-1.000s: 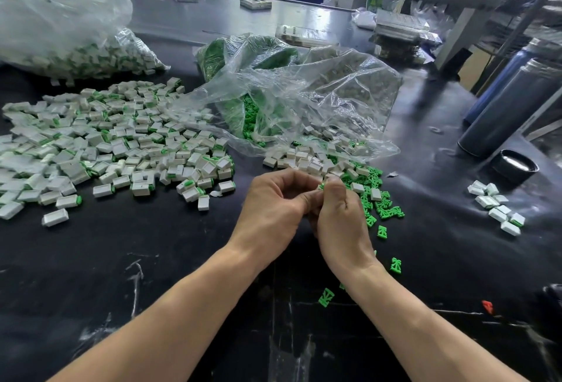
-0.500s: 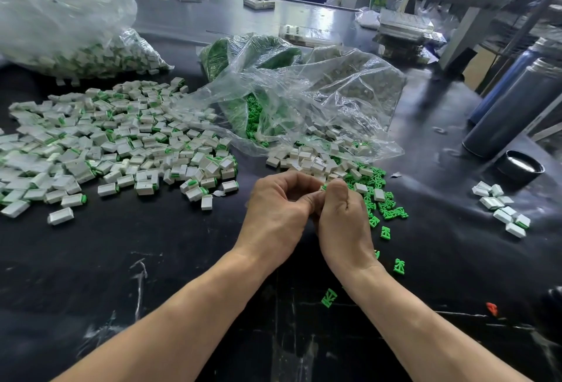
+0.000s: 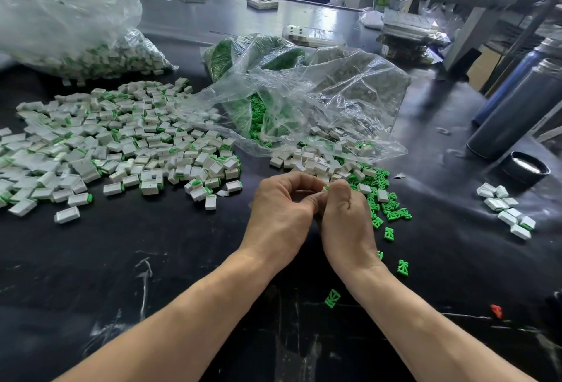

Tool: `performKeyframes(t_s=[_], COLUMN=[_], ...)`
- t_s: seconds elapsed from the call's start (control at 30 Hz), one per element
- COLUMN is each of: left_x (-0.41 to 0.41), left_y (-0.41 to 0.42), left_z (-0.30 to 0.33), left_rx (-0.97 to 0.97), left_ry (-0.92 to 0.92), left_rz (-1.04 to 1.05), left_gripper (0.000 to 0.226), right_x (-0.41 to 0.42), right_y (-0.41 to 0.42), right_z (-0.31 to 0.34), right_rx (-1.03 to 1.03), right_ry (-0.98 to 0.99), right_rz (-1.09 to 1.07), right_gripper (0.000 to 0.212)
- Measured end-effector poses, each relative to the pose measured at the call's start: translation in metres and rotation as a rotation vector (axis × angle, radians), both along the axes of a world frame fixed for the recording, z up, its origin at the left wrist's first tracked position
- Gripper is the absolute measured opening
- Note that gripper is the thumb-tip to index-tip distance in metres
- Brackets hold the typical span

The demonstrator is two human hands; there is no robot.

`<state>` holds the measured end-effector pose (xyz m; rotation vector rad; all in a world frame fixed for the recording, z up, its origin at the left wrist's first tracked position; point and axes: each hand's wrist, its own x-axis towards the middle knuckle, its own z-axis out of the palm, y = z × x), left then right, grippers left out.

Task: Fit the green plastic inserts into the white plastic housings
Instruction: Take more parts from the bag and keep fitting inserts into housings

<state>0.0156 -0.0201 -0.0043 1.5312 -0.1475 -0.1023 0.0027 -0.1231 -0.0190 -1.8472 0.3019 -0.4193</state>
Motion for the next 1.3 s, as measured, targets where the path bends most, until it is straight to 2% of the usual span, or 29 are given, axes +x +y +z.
performKeyframes(t_s=[0.2,0.4,0.5,0.57,0.63,0.73,0.9,1.03,1.1,1.2,1.3], left_x=[0.000,0.002,0.008,0.012,0.017,0.027,0.040,0.047,0.049,0.050,0.047], left_y=[-0.001,0.000,0.008,0.013,0.020,0.036,0.061,0.069,0.072,0.077,0.074], left_z=[0.000,0.000,0.000,0.002,0.003,0.004,0.009,0.015,0.017,0.019,0.019], left_rx=[-0.005,-0.059,0.013,0.069,0.163,0.418,0.887,1.175,1.243,1.235,1.192], left_ry=[-0.003,0.018,-0.007,-0.026,-0.072,-0.156,-0.222,-0.263,-0.237,-0.223,-0.285], left_rz=[-0.013,-0.029,0.004,0.020,0.039,0.095,0.235,0.336,0.358,0.378,0.389], left_gripper=[0.012,0.005,0.006,0.009,0.013,0.019,0.006,0.009,0.008,0.003,0.013], right_x=[-0.001,-0.004,-0.004,-0.004,-0.005,-0.004,0.000,0.003,0.004,0.005,0.005], right_y=[0.000,-0.008,-0.017,-0.024,-0.031,-0.045,-0.070,-0.081,-0.084,-0.086,-0.085], right_z=[-0.001,0.001,0.002,0.005,0.009,0.014,0.019,0.018,0.018,0.017,0.019], right_rx=[0.079,0.209,0.120,0.036,-0.054,-0.227,-0.476,-0.539,-0.553,-0.559,-0.570], right_ry=[-0.013,0.088,0.039,-0.005,-0.026,0.015,0.222,0.338,0.362,0.390,0.423], right_rz=[0.020,0.065,0.073,0.060,0.054,0.028,-0.009,-0.006,-0.008,0.005,0.017], right_gripper=[0.055,0.063,0.064,0.050,0.041,0.033,0.017,0.009,0.015,0.017,0.015])
